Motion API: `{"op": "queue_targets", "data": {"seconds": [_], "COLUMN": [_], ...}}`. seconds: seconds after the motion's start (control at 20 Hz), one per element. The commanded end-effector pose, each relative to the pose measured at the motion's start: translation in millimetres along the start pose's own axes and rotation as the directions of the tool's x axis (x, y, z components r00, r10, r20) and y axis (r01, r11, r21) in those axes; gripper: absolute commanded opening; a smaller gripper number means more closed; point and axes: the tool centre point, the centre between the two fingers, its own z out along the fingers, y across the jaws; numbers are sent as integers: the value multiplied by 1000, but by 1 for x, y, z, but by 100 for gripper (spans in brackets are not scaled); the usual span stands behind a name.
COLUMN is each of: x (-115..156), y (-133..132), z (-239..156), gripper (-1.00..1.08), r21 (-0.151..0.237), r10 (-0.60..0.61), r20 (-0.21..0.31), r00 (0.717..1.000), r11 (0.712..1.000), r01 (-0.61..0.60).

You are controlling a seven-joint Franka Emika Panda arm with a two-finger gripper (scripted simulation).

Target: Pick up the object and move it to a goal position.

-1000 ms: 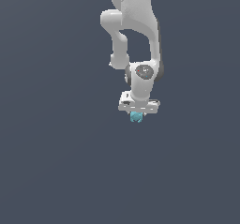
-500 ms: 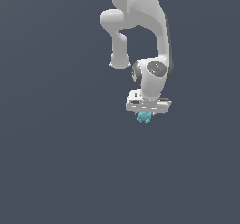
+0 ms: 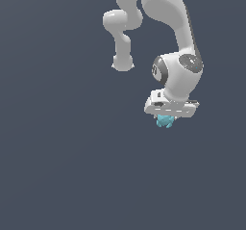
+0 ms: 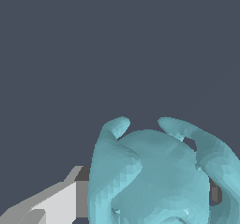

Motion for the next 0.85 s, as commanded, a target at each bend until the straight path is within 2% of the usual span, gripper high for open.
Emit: {"op": "queue_targets", "data": {"seconds": [0.0, 0.4, 0.8], "x": [7, 21, 26], "y": [-15, -45, -52], "z": [-11, -32, -37], "gripper": [-100, -100, -100], "r21": [0, 0, 0], "r10": [2, 2, 2], "r20": [1, 1, 1], "r00": [1000, 1000, 1000], "r11": [1000, 1000, 1000], "r01": [-2, -2, -2]}}
